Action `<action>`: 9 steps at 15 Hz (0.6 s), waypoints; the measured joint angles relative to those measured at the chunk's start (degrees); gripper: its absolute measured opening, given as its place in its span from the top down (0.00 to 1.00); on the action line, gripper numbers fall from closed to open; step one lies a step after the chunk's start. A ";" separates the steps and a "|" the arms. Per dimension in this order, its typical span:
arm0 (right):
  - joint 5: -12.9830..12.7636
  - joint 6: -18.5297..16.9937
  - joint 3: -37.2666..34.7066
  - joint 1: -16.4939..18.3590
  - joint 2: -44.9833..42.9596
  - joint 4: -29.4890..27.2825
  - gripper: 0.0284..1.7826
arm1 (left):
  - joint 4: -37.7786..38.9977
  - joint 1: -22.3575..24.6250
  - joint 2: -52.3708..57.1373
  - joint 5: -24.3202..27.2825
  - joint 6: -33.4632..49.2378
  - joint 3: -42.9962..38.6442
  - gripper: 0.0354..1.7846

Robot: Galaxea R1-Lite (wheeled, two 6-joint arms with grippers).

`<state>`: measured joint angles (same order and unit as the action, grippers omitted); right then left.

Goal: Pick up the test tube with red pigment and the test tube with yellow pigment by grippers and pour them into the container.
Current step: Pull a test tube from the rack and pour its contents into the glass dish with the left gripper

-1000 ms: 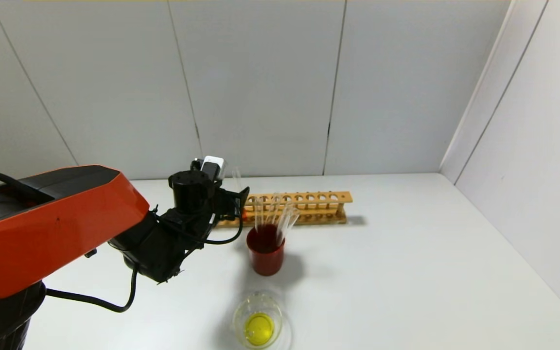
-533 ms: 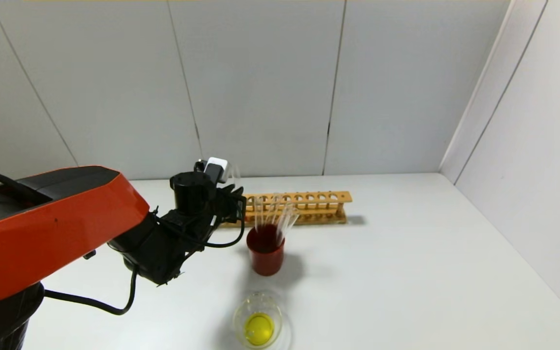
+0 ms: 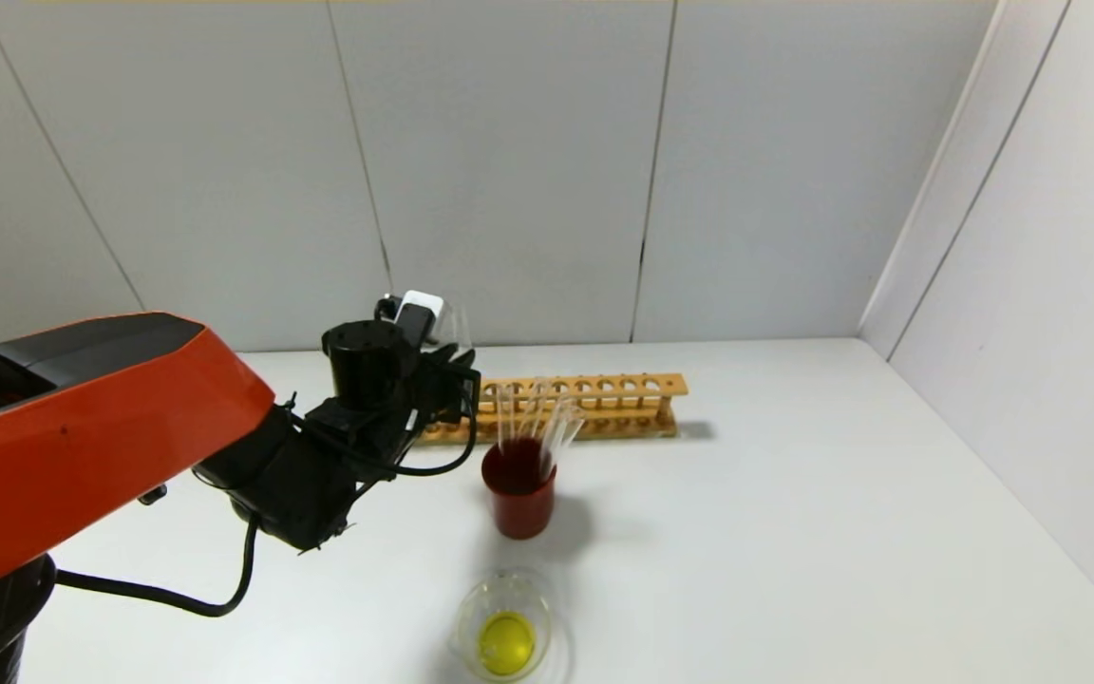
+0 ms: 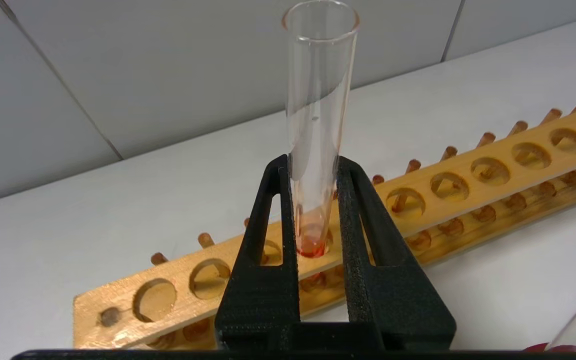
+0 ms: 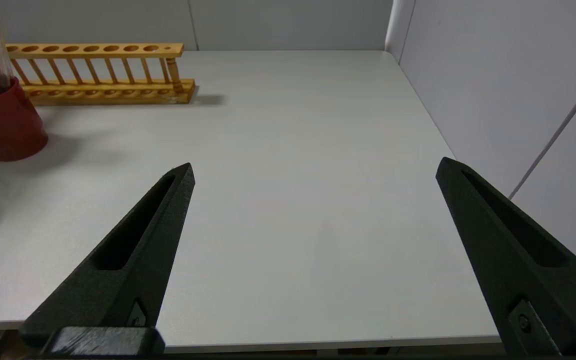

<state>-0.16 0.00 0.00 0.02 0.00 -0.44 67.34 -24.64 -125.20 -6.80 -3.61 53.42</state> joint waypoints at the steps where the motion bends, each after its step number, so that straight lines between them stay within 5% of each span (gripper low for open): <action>1: -0.02 0.00 0.00 0.00 0.00 0.00 0.05 | -0.20 -0.02 0.80 0.05 -0.60 0.07 0.85; 9: -0.02 0.00 0.00 0.00 0.00 0.00 0.05 | -7.75 -0.33 13.29 0.69 -2.54 0.57 0.85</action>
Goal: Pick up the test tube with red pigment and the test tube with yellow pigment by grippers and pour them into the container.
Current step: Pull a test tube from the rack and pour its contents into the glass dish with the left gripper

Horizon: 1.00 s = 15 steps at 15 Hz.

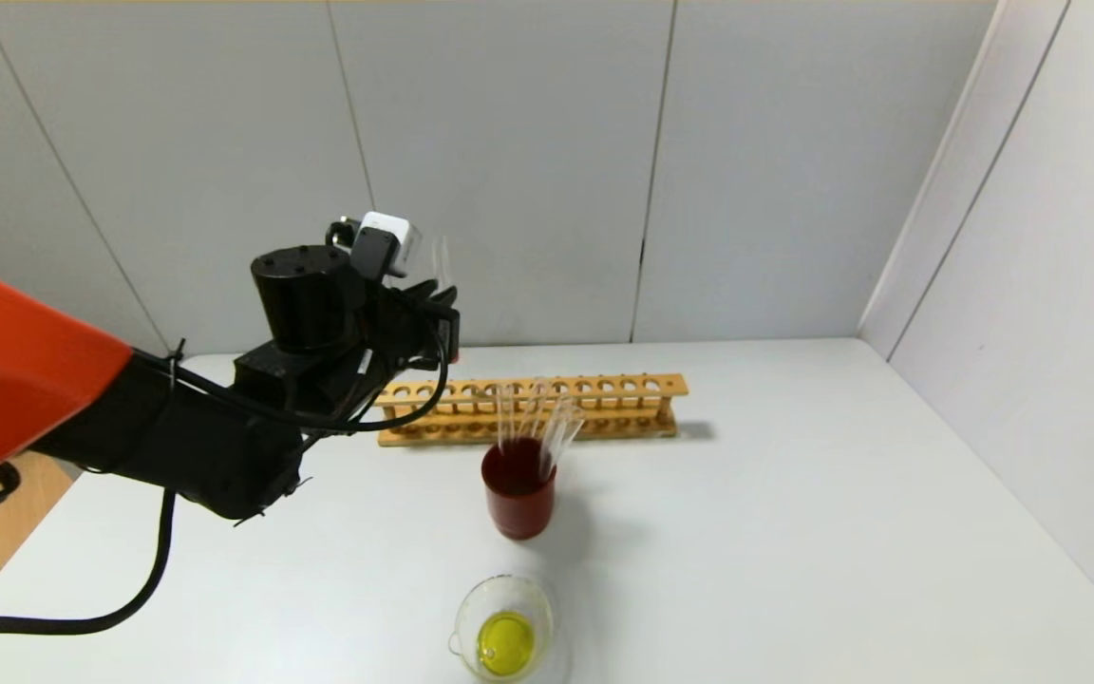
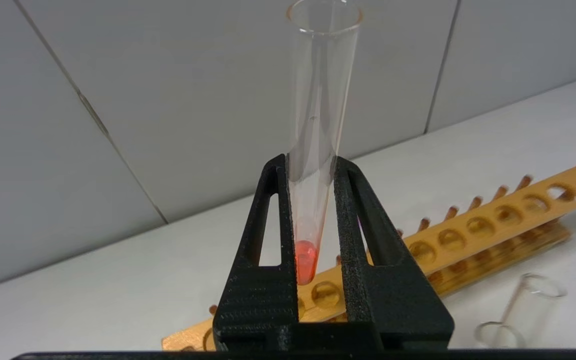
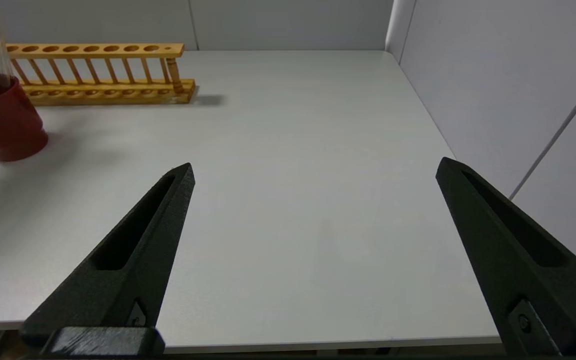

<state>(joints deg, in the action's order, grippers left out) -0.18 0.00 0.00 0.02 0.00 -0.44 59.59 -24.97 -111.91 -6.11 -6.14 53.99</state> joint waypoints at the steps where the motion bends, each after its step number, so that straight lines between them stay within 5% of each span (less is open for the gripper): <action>1: 0.00 0.00 0.00 0.00 0.00 0.00 0.05 | -1.32 -0.20 2.07 0.05 0.00 -0.33 0.85; 15: 0.00 0.00 0.00 0.02 0.00 0.00 0.05 | -25.25 -3.54 38.02 -0.30 -1.97 -15.32 0.85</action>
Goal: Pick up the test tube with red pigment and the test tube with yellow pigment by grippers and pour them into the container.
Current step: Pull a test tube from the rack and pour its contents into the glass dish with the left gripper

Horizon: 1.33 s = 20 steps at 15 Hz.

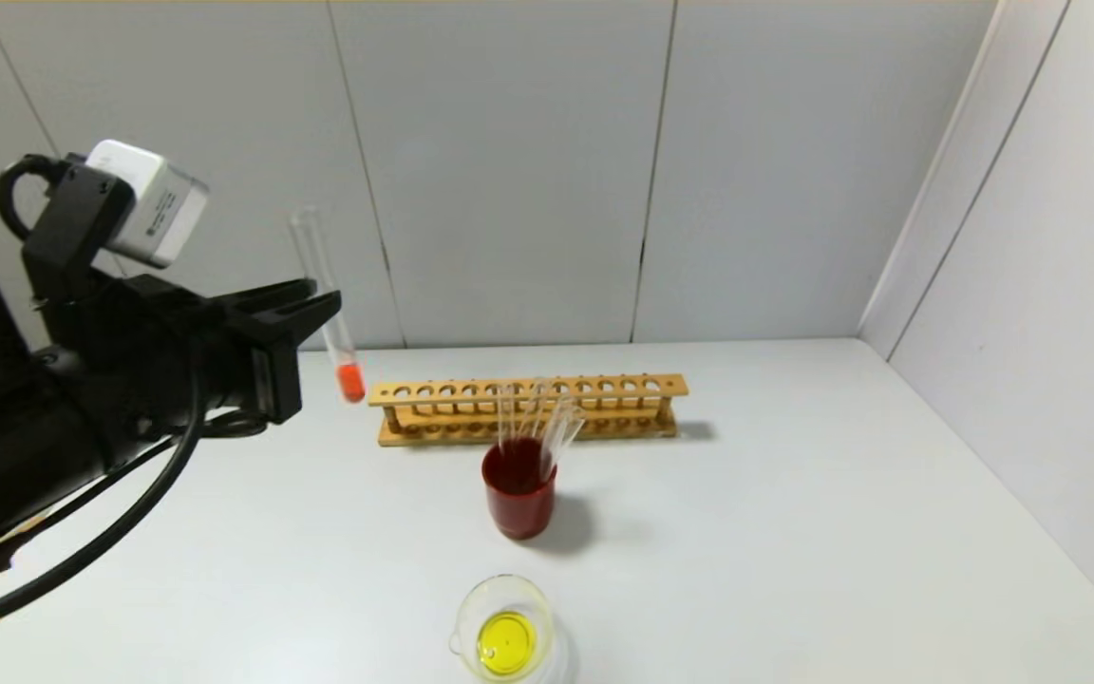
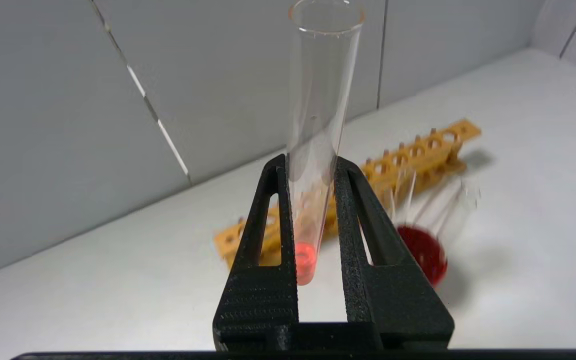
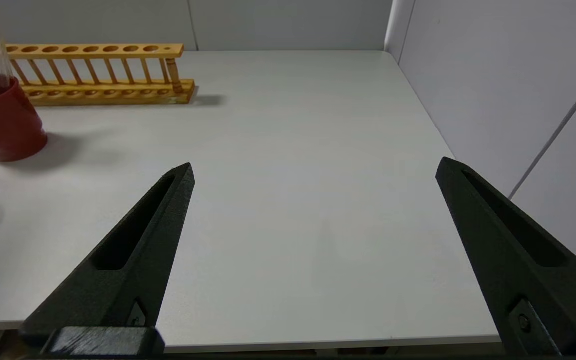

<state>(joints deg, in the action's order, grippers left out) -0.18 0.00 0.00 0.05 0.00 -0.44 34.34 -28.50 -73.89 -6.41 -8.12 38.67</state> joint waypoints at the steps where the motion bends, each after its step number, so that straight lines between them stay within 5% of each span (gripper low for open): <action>1: 0.02 0.00 0.00 0.00 0.00 0.00 0.05 | -2.01 0.00 2.63 0.00 -0.59 -1.73 0.85; 6: 0.00 0.00 0.00 -0.02 0.00 0.00 0.05 | -13.64 0.00 15.02 0.02 -3.43 -8.91 0.85; 10: 0.02 0.00 0.00 -0.02 0.00 0.00 0.05 | -15.41 -0.07 20.70 -0.12 -4.50 -13.76 0.85; 17: 0.00 0.00 0.00 -0.05 0.00 0.00 0.05 | -15.32 -0.71 18.65 0.29 -10.35 -13.90 0.85; 20: 0.00 0.00 0.00 -0.02 0.00 0.00 0.05 | -15.14 -4.99 14.68 -0.28 -12.17 -13.24 0.85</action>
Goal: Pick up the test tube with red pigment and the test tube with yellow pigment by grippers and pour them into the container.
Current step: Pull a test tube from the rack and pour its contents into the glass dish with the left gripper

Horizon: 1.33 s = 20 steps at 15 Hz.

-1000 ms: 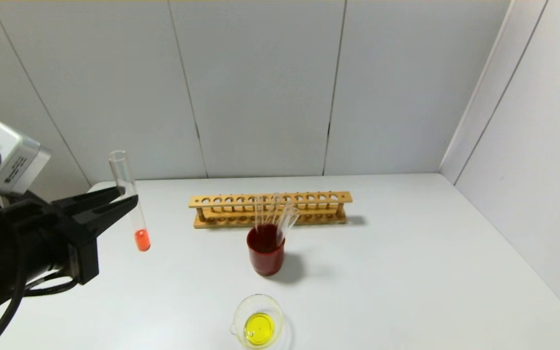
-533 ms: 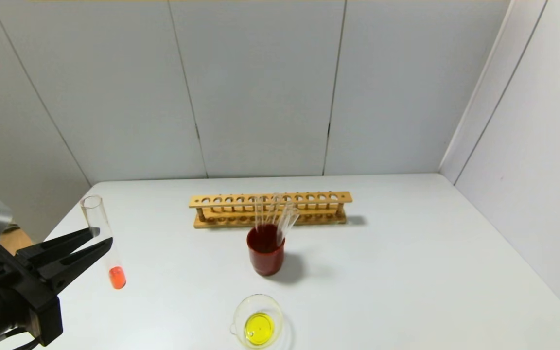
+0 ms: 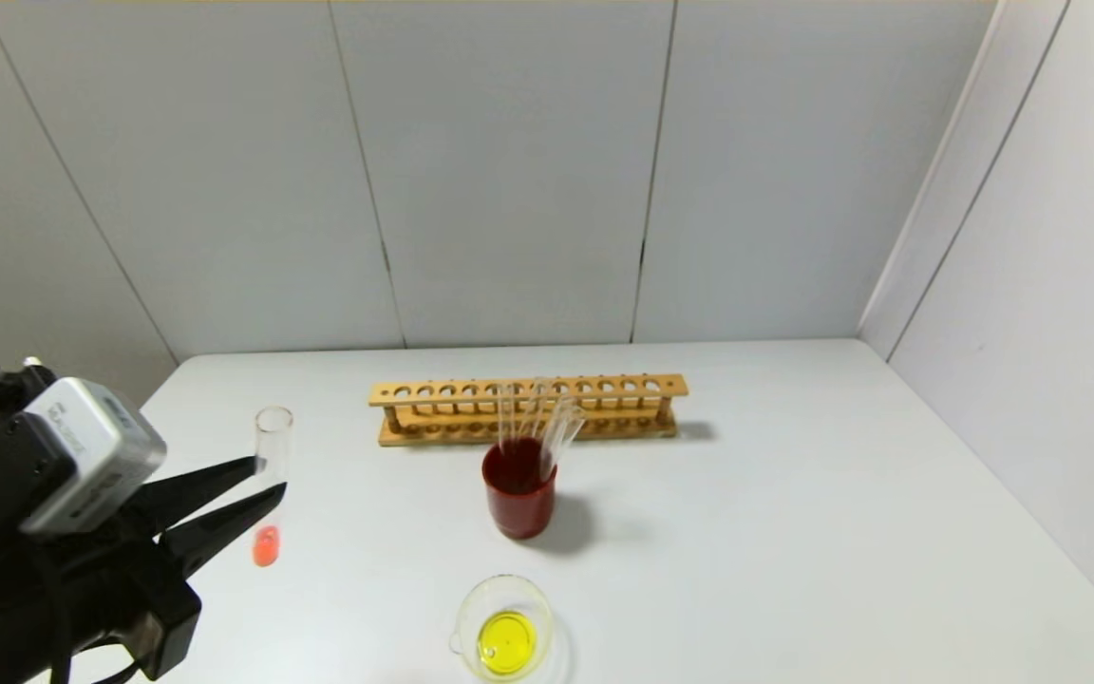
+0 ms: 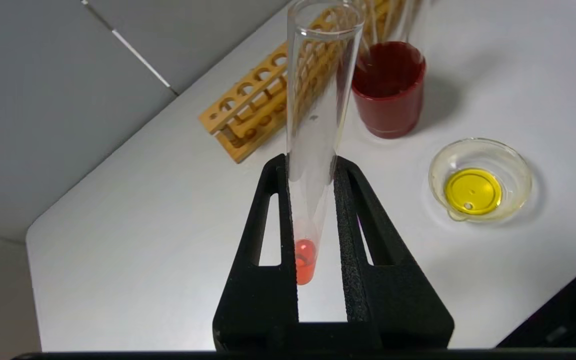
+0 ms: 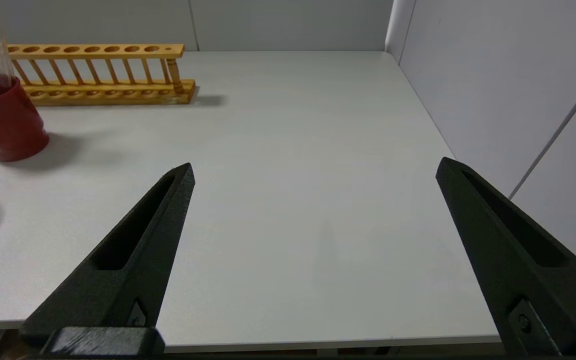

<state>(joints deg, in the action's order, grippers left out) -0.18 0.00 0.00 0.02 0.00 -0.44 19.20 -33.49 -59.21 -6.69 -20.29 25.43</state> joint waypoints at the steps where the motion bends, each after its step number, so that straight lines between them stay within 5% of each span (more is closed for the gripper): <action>1: 0.00 0.00 0.00 -0.02 0.00 0.00 0.05 | 0.11 -1.38 -1.67 -0.16 -0.49 0.54 0.85; 8: 0.00 0.00 0.00 -0.02 0.00 0.00 0.05 | 0.28 -10.91 -13.75 -8.94 -5.34 4.64 0.85; 20: 0.02 0.00 0.00 0.00 0.00 0.00 0.05 | -0.10 -11.87 -21.05 -12.43 -24.44 4.47 0.85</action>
<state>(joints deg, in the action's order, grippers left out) -0.16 0.00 0.00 0.02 0.00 -0.44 19.10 -45.36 -80.26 -19.13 -44.73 29.90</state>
